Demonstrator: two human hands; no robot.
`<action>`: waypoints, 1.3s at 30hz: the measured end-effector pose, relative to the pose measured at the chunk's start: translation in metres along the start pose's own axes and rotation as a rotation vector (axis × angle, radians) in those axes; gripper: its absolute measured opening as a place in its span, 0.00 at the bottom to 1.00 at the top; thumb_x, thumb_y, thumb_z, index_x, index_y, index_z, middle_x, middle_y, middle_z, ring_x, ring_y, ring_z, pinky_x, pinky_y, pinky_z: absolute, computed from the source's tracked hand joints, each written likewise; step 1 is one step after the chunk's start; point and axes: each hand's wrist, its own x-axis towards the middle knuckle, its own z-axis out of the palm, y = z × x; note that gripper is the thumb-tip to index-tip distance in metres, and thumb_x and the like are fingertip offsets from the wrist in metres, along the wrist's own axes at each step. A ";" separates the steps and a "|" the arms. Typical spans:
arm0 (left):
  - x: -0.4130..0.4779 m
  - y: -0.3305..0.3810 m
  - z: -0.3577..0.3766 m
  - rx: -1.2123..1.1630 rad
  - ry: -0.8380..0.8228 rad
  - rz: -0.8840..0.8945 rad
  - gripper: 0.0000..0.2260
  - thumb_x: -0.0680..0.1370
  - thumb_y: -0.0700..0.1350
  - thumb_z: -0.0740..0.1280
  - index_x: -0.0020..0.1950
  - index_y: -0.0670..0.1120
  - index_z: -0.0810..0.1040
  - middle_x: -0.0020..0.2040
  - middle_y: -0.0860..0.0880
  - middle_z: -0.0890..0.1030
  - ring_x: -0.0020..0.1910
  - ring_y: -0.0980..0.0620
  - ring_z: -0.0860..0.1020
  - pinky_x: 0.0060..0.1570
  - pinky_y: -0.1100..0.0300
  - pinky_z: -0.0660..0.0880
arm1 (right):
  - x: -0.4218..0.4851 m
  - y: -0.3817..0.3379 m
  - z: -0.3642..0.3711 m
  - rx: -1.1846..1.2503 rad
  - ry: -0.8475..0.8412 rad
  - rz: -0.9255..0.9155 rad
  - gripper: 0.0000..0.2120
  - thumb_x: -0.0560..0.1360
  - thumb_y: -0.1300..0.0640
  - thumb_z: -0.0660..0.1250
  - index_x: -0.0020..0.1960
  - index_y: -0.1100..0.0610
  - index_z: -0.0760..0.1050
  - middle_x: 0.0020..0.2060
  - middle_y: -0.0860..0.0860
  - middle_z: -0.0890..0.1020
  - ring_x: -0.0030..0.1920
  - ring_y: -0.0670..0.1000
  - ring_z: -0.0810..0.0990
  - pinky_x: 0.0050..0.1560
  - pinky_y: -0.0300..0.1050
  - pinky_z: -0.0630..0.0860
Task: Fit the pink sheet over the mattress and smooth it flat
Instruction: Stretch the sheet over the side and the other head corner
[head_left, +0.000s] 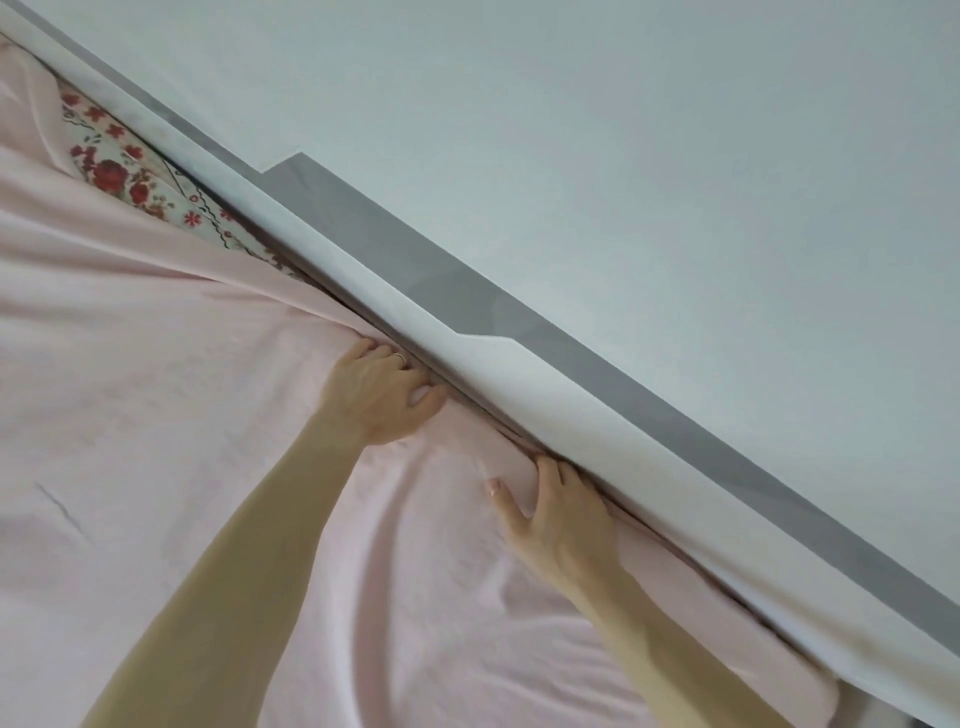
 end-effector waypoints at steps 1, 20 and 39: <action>-0.001 0.000 -0.005 0.009 -0.025 0.003 0.30 0.76 0.64 0.43 0.40 0.54 0.83 0.38 0.53 0.82 0.48 0.50 0.78 0.59 0.54 0.67 | 0.001 0.001 -0.002 0.019 -0.023 -0.004 0.30 0.76 0.29 0.52 0.59 0.54 0.72 0.57 0.52 0.79 0.59 0.56 0.77 0.58 0.49 0.72; 0.001 0.004 -0.002 0.099 0.046 -0.210 0.22 0.80 0.59 0.53 0.47 0.53 0.86 0.59 0.47 0.80 0.67 0.48 0.70 0.72 0.44 0.54 | -0.023 0.045 0.020 -0.005 0.231 -0.071 0.24 0.76 0.31 0.52 0.44 0.50 0.72 0.45 0.48 0.80 0.48 0.56 0.80 0.46 0.51 0.75; -0.154 0.116 0.070 -0.634 0.118 -0.823 0.26 0.80 0.63 0.46 0.78 0.67 0.44 0.80 0.59 0.40 0.79 0.53 0.39 0.75 0.39 0.38 | -0.006 0.071 0.035 -0.008 0.327 -0.448 0.29 0.80 0.45 0.58 0.76 0.60 0.65 0.70 0.57 0.73 0.69 0.56 0.73 0.71 0.50 0.69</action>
